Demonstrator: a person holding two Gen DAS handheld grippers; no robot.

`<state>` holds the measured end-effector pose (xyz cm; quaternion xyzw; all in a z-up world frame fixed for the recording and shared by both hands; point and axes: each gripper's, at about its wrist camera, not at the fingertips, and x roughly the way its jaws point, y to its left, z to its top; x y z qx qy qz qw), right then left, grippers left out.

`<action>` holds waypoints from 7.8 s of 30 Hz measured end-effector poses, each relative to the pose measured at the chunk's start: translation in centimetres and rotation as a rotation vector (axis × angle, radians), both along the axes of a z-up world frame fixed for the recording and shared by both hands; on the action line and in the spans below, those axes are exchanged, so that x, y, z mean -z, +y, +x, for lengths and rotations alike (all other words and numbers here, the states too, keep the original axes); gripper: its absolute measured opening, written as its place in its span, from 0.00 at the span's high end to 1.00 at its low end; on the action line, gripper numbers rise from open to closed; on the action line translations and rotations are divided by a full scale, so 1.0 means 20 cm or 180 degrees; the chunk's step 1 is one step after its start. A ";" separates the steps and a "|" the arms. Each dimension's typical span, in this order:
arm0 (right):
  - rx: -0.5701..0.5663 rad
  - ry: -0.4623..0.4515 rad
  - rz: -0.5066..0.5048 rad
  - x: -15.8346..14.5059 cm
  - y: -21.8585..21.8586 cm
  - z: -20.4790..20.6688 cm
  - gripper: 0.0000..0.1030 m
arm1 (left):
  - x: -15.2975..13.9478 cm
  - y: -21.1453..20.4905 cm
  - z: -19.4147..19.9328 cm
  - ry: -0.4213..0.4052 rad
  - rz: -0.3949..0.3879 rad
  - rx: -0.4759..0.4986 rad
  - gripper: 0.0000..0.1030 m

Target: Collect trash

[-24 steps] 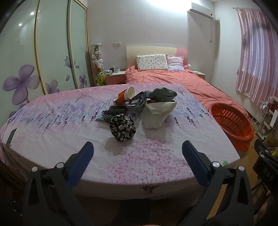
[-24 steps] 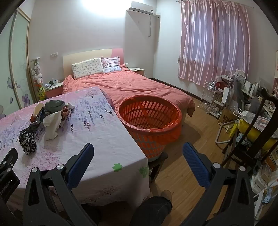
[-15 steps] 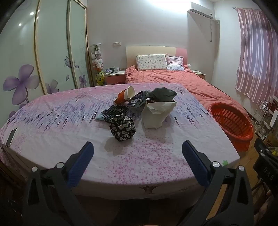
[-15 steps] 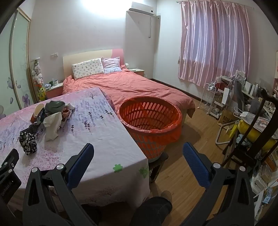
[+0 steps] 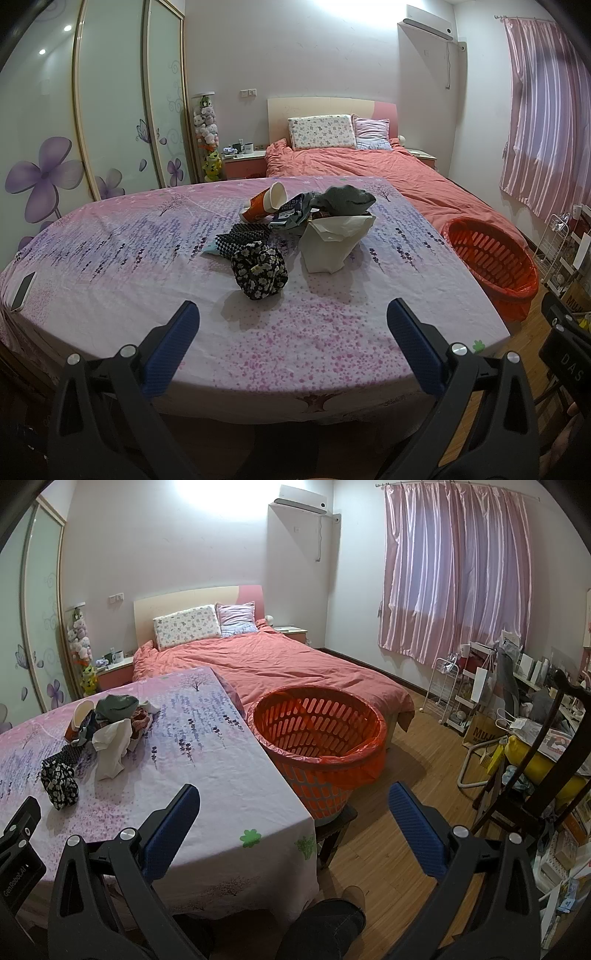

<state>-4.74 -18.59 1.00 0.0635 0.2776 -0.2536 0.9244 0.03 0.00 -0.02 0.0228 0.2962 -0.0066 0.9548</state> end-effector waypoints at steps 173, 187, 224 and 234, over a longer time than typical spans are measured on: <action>-0.1318 -0.0696 0.0727 -0.21 -0.16 0.65 0.91 | -0.41 -0.05 0.85 -0.0018 -0.0408 0.1101 0.85; -0.0541 -0.0601 0.0893 0.02 -0.69 0.66 0.91 | -0.32 -0.85 0.94 0.0184 -0.0495 0.1967 0.84; -0.0772 -0.0157 0.1020 0.16 -0.54 0.85 0.43 | 0.06 -0.50 1.05 0.0304 -0.0039 0.1210 0.27; -0.1015 0.0413 0.1007 0.36 -0.20 1.15 0.42 | 0.18 0.29 1.07 0.0465 -0.0019 0.0308 0.24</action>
